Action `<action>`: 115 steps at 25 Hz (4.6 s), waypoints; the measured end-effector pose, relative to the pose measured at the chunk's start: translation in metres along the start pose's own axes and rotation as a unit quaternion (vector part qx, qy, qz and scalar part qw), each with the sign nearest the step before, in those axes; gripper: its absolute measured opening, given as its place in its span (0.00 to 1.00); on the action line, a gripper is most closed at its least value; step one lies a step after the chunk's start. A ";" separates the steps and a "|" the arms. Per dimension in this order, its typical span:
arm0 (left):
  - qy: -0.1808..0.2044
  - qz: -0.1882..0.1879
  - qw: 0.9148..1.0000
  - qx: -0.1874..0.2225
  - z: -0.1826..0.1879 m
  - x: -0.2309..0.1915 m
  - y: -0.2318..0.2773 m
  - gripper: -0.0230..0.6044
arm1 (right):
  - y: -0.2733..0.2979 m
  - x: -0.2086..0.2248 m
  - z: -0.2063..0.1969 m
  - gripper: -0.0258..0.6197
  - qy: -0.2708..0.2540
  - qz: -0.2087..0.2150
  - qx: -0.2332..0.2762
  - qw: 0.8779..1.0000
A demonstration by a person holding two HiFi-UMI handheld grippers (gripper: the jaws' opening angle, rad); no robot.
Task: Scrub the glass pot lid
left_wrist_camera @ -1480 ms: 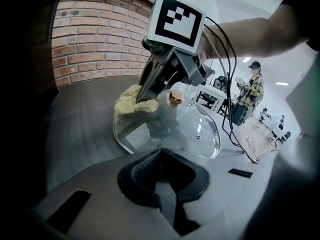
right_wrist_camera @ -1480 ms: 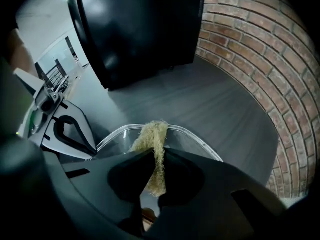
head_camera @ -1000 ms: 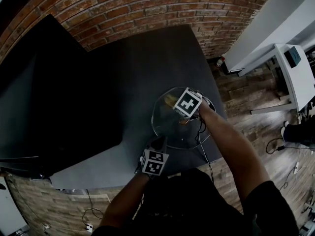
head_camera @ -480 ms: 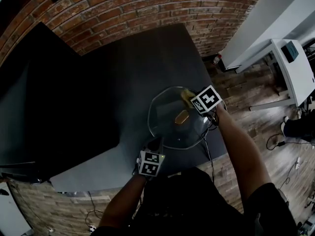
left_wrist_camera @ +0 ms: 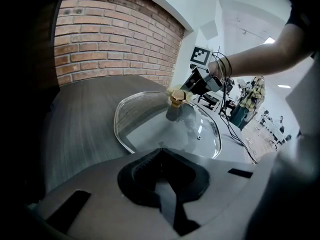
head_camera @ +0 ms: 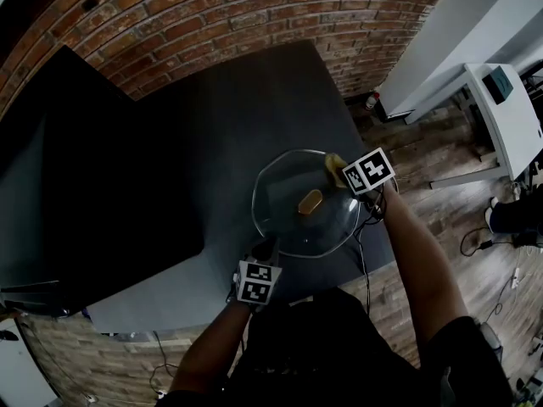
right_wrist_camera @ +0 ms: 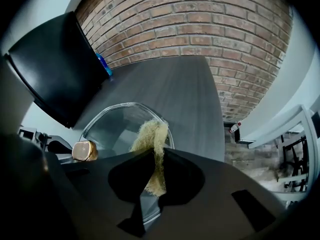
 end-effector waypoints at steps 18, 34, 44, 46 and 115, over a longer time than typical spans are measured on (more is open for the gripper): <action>-0.013 0.003 1.000 -0.004 -0.003 0.000 0.001 0.09 | -0.020 -0.100 0.059 0.12 -0.239 0.070 0.090 0.964; -0.014 0.021 1.000 -0.005 0.001 0.007 -0.002 0.09 | 0.038 -0.269 0.009 0.12 -0.578 0.222 -0.063 0.783; -0.017 0.028 0.999 -0.003 0.000 0.005 -0.002 0.09 | 0.061 -0.271 -0.003 0.12 -0.600 0.206 -0.096 0.767; -0.017 0.029 0.999 -0.004 0.000 0.006 -0.002 0.09 | 0.062 -0.270 -0.003 0.12 -0.597 0.207 -0.100 0.769; -0.034 0.037 0.999 -0.016 0.006 -0.002 -0.002 0.09 | 0.005 0.019 0.005 0.12 -0.086 -0.020 -0.071 0.994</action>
Point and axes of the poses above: the fingertips, and each gripper's own axes: y forward along the fingers, x to its right, z out of its top, the point moved 6 cm from there along -y, backward along the fingers, and after that the axes turned 8 degrees about x, right-handed, at the moved point
